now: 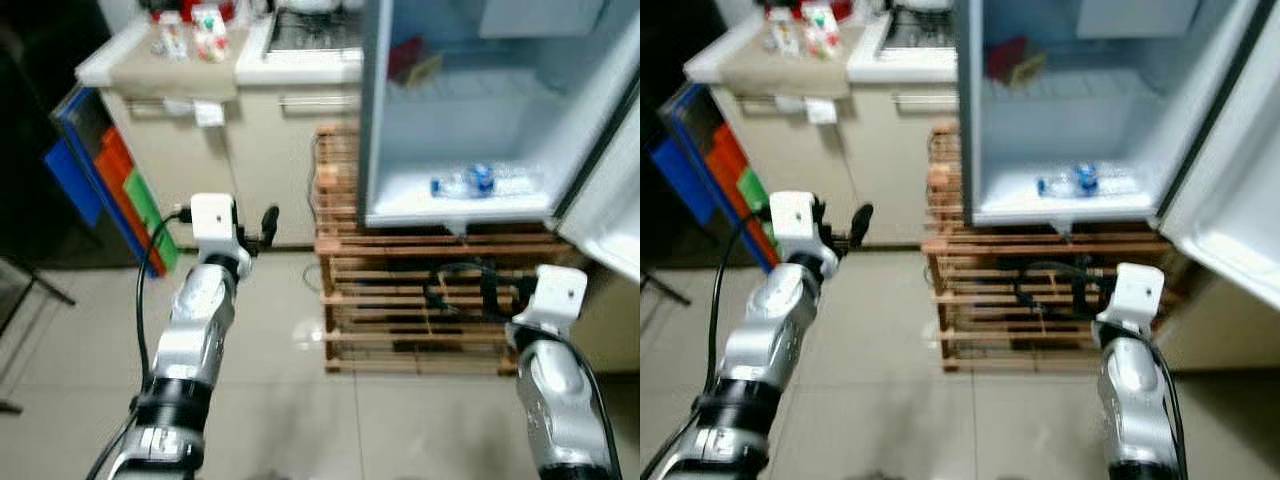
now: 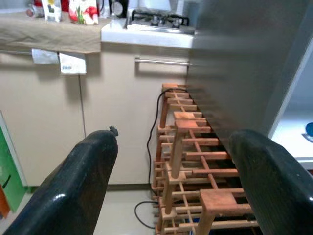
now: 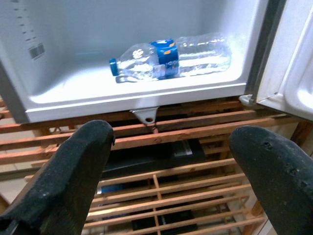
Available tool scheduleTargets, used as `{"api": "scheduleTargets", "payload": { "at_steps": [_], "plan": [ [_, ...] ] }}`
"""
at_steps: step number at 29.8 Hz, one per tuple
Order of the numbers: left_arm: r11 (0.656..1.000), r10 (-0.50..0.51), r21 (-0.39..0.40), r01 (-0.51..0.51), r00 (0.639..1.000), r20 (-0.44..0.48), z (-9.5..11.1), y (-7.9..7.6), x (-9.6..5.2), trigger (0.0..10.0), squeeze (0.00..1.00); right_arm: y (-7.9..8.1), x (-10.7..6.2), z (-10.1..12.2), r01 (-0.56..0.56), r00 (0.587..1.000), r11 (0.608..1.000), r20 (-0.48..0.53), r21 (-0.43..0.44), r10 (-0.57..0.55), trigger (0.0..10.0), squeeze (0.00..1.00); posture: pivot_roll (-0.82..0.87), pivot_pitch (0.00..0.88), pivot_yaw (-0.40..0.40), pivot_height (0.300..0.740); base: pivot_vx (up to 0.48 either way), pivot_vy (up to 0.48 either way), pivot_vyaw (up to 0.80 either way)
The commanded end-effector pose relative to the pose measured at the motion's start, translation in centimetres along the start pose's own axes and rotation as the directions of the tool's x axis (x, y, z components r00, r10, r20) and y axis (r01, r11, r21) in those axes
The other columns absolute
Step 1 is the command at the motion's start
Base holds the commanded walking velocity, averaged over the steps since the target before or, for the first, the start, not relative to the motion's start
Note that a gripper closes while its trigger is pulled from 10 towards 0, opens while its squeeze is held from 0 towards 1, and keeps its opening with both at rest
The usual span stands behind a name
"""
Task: Restocking fridge
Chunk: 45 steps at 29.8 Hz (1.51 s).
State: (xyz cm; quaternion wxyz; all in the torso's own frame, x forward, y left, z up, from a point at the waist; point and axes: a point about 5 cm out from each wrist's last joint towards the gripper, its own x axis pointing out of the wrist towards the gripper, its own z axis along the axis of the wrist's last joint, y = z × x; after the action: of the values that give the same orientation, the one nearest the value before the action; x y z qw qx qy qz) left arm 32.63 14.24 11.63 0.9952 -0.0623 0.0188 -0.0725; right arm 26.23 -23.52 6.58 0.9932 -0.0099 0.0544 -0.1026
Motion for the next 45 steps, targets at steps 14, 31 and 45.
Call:
{"api": "scheduleTargets", "payload": {
  "at_steps": [14,31,45],
  "plan": [
    [0.998,-0.060,-0.022,0.061,0.998,0.032,0.3,-1.1,0.1,10.0,0.00,-1.2,-0.7,-1.6,0.029,0.998,0.999,-0.049,-0.031,-0.031,10.0,0.00,-0.15,0.000,0.065,0.740,0.256,-0.403,-0.16],
    [0.997,-0.035,0.066,0.051,0.974,-0.222,-4.1,0.2,0.8,10.0,0.00,-12.5,-10.2,-13.2,0.450,0.558,0.869,-0.695,-0.206,-0.454,10.0,0.00,-0.20,0.000,0.095,0.740,0.000,0.000,0.00],
    [0.980,-0.040,0.156,0.127,0.884,-0.466,-10.4,1.2,-2.1,10.0,0.00,-24.9,-5.9,1.8,0.702,0.573,0.537,-0.076,-0.467,-0.816,10.0,0.00,-0.22,0.000,0.118,0.740,0.000,0.000,0.00]
  ]
}}
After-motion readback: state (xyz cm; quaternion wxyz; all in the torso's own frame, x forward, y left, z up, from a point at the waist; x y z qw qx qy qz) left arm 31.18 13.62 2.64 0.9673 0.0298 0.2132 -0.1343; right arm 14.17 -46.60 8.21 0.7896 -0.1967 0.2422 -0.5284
